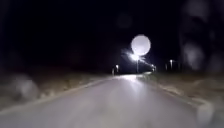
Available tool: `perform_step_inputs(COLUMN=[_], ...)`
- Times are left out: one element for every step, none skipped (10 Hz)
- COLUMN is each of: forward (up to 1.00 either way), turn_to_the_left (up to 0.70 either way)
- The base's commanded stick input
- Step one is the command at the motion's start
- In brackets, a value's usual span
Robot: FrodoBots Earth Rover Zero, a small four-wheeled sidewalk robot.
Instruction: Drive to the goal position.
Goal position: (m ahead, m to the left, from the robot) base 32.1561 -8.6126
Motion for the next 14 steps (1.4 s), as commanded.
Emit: perform_step_inputs(forward=[0.85, 0.85, 0.85, 0.85, 0.85, 0.85, 0.85, 0.85, 0.85, 0.85, 0.85, 0.85, 0.85, 0.85], turn_to_the_left=[0.03, 0.02, 0.02, 0.01, 0.0, 0.0, 0.0, 0.0, 0.01, 0.02, 0.0, 0.0, 0.0, 0.01])
